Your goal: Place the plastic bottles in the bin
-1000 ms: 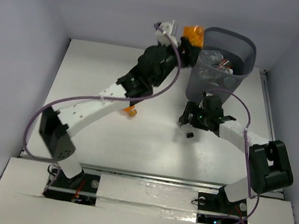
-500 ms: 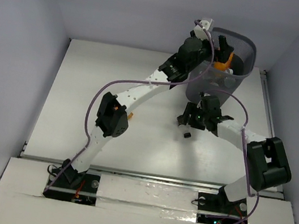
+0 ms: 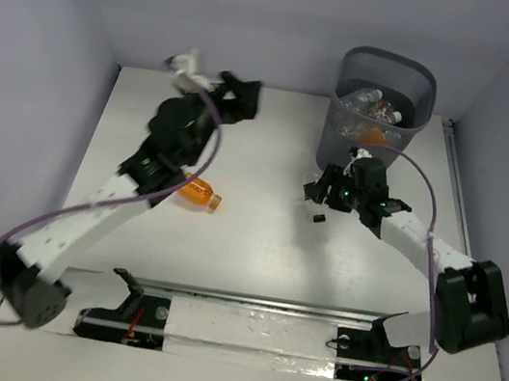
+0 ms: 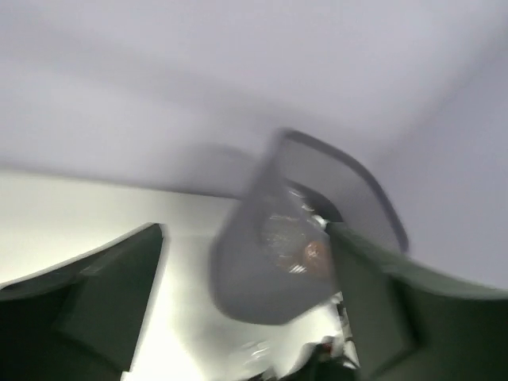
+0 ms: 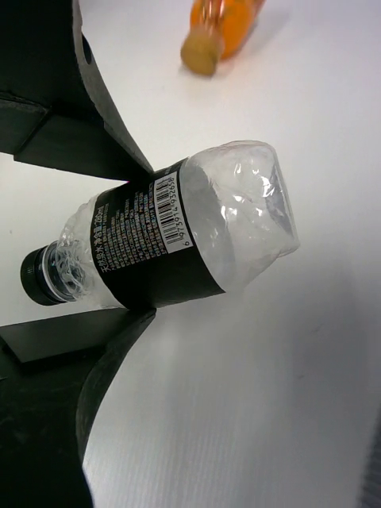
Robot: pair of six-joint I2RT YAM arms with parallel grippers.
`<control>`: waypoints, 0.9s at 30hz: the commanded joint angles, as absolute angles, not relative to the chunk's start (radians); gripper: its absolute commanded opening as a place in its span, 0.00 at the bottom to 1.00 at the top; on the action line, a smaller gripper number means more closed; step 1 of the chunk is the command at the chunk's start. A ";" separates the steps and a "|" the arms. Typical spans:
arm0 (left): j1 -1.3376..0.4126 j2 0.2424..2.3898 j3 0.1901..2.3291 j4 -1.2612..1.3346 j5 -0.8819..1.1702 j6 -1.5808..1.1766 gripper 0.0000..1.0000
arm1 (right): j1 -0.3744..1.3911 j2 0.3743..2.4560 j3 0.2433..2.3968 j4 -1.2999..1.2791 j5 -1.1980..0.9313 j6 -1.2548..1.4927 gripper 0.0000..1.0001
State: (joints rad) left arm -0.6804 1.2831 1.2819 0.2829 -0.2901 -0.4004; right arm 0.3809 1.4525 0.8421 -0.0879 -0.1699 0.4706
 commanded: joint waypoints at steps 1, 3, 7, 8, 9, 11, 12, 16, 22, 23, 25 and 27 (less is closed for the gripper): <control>-0.620 1.090 1.005 0.174 -0.419 -0.536 0.73 | 0.388 1.289 0.893 -0.070 -0.221 0.476 0.56; -0.566 0.963 0.861 0.080 -0.427 -0.607 0.63 | 0.388 1.226 0.925 -0.109 -0.242 0.477 0.56; -0.543 0.819 0.695 -0.133 -0.443 -0.762 0.62 | 0.388 1.103 1.081 -0.181 -0.206 0.459 0.56; -0.543 0.802 0.672 -0.173 -0.465 -0.787 0.63 | 0.388 1.097 1.168 -0.214 -0.183 0.436 0.56; -0.543 0.776 0.634 -0.204 -0.471 -0.848 0.64 | 0.388 1.097 1.214 -0.230 -0.154 0.422 0.56; -0.543 0.762 0.601 -0.271 -0.457 -0.900 0.70 | 0.388 1.142 1.373 -0.290 -0.068 0.373 0.57; -0.543 0.758 0.572 -0.282 -0.443 -0.943 0.73 | 0.379 1.170 1.429 -0.307 -0.046 0.359 0.57; -0.543 0.775 0.519 -0.319 -0.410 -1.031 0.85 | 0.316 1.322 1.662 -0.328 0.029 0.328 0.57; -0.534 0.790 0.466 -0.273 -0.419 -1.054 0.99 | 0.264 1.554 1.942 -0.388 0.120 0.310 0.57; -0.534 0.793 0.462 -0.265 -0.423 -1.054 0.99 | 0.264 1.566 1.950 -0.393 0.129 0.310 0.57; -0.534 0.811 0.451 -0.241 -0.436 -1.051 0.99 | 0.238 1.595 1.956 -0.388 0.165 0.307 0.63; -0.523 0.845 0.443 -0.226 -0.445 -1.036 0.99 | 0.219 1.623 1.974 -0.414 0.158 0.317 0.83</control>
